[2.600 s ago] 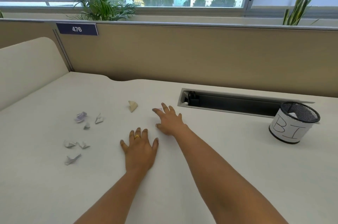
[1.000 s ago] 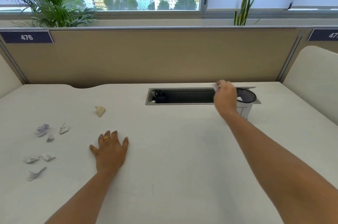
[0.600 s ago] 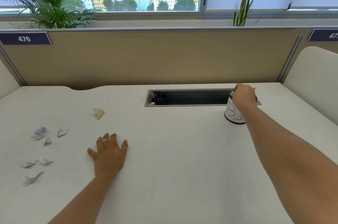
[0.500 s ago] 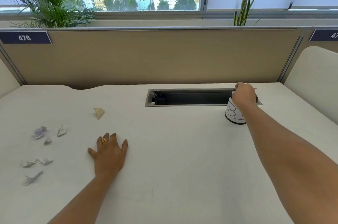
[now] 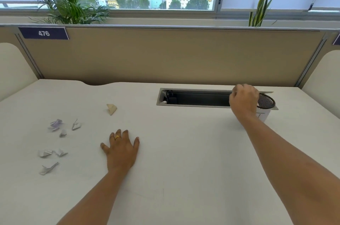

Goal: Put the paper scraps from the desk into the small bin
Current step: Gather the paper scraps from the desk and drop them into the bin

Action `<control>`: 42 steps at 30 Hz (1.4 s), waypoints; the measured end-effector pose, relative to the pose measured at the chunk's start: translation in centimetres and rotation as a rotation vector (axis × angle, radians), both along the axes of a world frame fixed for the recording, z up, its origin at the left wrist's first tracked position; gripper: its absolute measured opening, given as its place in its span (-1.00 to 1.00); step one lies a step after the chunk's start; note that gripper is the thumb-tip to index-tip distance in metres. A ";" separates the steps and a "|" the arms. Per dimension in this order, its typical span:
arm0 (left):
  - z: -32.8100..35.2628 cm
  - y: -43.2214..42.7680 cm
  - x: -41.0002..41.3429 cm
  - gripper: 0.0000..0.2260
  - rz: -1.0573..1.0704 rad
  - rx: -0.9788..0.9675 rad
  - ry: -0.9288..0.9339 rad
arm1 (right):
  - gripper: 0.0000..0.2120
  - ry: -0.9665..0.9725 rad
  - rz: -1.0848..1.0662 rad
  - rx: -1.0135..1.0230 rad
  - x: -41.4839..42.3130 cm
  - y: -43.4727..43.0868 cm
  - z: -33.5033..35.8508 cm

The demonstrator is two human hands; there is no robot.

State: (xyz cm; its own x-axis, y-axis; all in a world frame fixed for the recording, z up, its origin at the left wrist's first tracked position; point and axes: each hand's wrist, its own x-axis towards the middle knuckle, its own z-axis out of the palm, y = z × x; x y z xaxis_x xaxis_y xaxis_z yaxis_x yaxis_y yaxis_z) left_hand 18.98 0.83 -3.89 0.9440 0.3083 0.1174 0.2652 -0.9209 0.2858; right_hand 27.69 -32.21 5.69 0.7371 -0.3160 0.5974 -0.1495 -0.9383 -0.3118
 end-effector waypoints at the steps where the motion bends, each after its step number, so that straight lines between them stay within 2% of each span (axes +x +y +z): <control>1: -0.1 0.0 0.0 -0.51 -0.001 -0.009 -0.011 | -0.84 0.002 0.035 -0.007 0.0 1.2 -0.4; 7: 0.0 0.8 -0.1 -0.51 -0.018 -0.059 0.002 | -0.84 0.179 0.354 -0.005 0.3 9.2 -2.8; 12: 0.3 4.1 -0.2 -0.52 0.024 -0.054 0.006 | -0.69 0.433 0.591 -0.013 0.7 16.2 -4.0; 18: 0.3 6.5 -0.3 -0.53 0.027 -0.016 0.021 | -0.59 0.626 0.811 -0.049 1.2 24.2 -4.6; 23: 0.1 6.2 -0.1 -0.52 0.036 -0.004 0.000 | -0.51 0.659 0.902 -0.031 2.7 28.2 -5.2; 27: 0.0 6.1 -0.1 -0.31 0.037 0.014 -0.006 | -0.42 0.669 0.965 -0.030 3.9 30.9 -5.3; 33: -0.3 6.3 -0.1 -0.51 0.028 0.025 0.030 | -0.38 0.673 0.989 0.001 5.4 34.5 -5.9; 39: -0.3 6.3 0.0 -0.55 0.019 0.019 0.027 | -0.49 0.783 0.987 -0.092 5.8 35.6 -7.0; 42: -0.3 6.4 0.0 -0.43 0.020 0.015 0.027 | -0.58 0.717 0.971 -0.167 5.5 35.4 -7.7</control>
